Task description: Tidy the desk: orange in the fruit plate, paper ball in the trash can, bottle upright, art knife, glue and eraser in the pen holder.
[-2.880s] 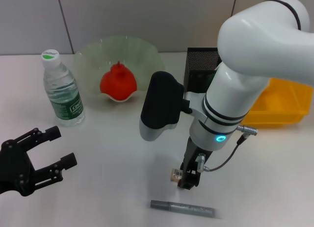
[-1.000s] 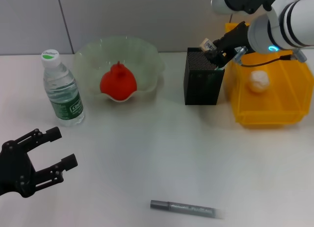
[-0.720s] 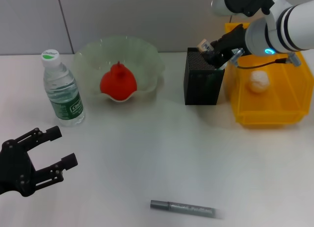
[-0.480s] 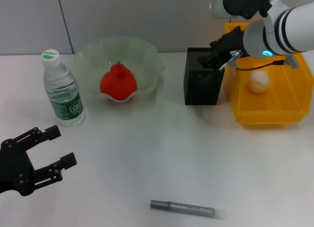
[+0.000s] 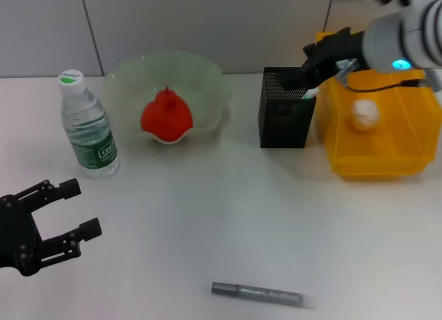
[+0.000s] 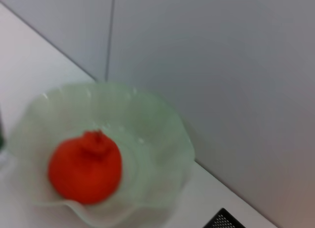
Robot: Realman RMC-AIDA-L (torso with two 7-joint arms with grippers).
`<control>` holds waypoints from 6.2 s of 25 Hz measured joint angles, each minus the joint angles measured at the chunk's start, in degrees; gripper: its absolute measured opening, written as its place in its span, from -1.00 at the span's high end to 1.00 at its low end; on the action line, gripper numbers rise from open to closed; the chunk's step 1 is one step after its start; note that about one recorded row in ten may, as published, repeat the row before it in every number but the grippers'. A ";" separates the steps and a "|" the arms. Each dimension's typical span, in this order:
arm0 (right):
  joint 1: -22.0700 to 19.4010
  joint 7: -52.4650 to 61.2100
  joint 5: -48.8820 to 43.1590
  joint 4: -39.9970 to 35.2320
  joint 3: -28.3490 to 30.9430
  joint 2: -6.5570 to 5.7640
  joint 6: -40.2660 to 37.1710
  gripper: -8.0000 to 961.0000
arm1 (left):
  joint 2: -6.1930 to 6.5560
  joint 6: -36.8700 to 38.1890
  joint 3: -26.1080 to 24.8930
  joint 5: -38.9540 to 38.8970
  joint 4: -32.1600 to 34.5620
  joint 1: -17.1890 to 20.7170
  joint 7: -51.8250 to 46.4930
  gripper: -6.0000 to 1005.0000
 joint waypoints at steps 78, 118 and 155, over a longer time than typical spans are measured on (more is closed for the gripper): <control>-13.75 -29.67 10.96 -9.36 37.57 -5.34 -64.28 -0.52 | -9.10 -16.91 50.27 58.88 43.44 -25.50 -56.04 -0.35; -12.30 -30.17 7.71 -7.20 36.24 -4.53 -62.01 -0.52 | -9.10 -19.79 52.01 59.01 37.33 -28.13 -56.21 0.22; -13.03 -30.70 7.73 -7.37 38.88 -4.56 -62.32 -0.52 | -8.96 -19.67 51.43 58.49 40.61 -25.15 -56.62 0.69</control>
